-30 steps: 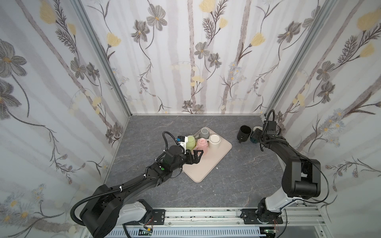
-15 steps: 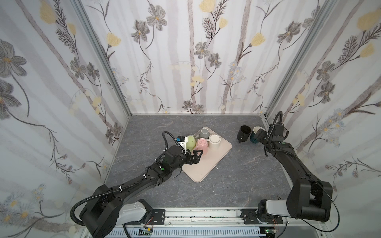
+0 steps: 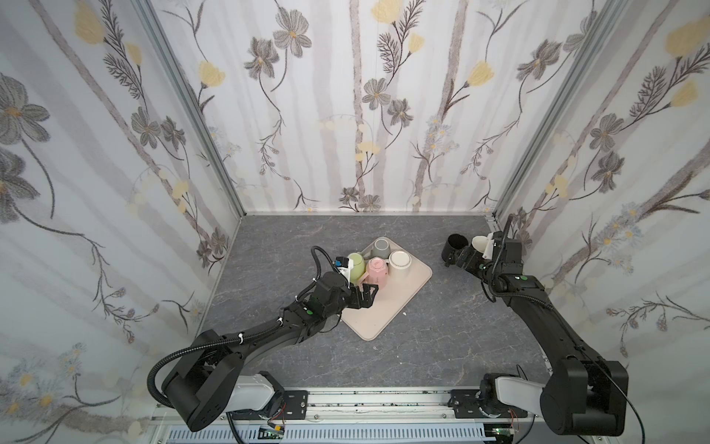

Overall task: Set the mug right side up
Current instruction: 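Open the right gripper and lift it off the teal mug, then move the left gripper over the pink mug while the right gripper withdraws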

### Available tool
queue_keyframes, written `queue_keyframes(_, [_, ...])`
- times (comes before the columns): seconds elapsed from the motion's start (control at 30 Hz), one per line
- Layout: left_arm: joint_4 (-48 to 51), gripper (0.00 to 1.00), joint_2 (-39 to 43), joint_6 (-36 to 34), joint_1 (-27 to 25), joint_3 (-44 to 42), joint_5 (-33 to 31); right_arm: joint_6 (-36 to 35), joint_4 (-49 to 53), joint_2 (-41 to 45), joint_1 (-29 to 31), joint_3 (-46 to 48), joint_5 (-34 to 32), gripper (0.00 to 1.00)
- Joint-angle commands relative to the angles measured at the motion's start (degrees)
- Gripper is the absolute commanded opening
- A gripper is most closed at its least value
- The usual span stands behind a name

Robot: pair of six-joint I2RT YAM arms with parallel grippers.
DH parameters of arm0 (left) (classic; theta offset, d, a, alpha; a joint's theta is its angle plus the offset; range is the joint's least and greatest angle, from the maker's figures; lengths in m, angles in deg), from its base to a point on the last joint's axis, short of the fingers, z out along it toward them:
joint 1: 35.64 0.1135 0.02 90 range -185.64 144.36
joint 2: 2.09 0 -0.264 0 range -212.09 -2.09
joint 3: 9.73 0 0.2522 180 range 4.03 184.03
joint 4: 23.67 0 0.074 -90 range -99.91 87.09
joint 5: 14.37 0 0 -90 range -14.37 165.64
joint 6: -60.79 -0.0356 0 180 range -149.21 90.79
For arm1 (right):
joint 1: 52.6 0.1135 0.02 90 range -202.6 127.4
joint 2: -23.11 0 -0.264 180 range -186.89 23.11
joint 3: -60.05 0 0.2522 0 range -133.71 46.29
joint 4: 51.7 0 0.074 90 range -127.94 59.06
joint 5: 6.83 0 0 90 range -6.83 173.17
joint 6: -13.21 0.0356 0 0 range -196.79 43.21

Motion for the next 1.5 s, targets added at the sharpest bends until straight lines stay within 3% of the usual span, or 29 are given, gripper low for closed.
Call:
queue_keyframes(0.0, [0.4, 1.0, -0.11, -0.09, 0.0, 1.0, -0.01, 3.19, -2.45, 2.55, 5.15, 2.42, 0.32, 0.94])
queue_keyframes(0.27, [1.6, 1.0, -0.15, -2.91, 0.08, 0.74, -4.1, 8.85, -10.79, 5.36, 19.69, 5.6, -1.64, 1.0])
queue_keyframes(0.47, [5.22, 1.0, -3.99, -4.09, 0.06, 3.32, -6.01, 9.59, -12.47, 1.93, 26.05, 4.54, -2.81, 1.0])
queue_keyframes(0.7, [8.72, 1.0, -6.45, -4.97, 0.16, 5.67, -6.64, 11.46, -13.95, -0.38, 29.8, 4.27, -6.62, 1.0])
queue_keyframes(0.93, [5.75, 1.0, -7.34, -7.54, 0.38, 5.38, -2.79, 15.34, -20.61, 1.88, 33.16, 11.09, -9.46, 1.0])
queue_keyframes(1.27, [4.39, 1.0, -8.65, -15.35, 1.09, 7.18, 2.41, 19.21, -24.55, 10.73, 34.89, 18.37, -13.96, 1.0])
queue_keyframes(1.47, [2.99, 1.0, -11.44, -16.42, 2.27, 8.02, 4.67, 20.94, -28.22, 18.23, 35.35, 25.79, -17.71, 1.0])
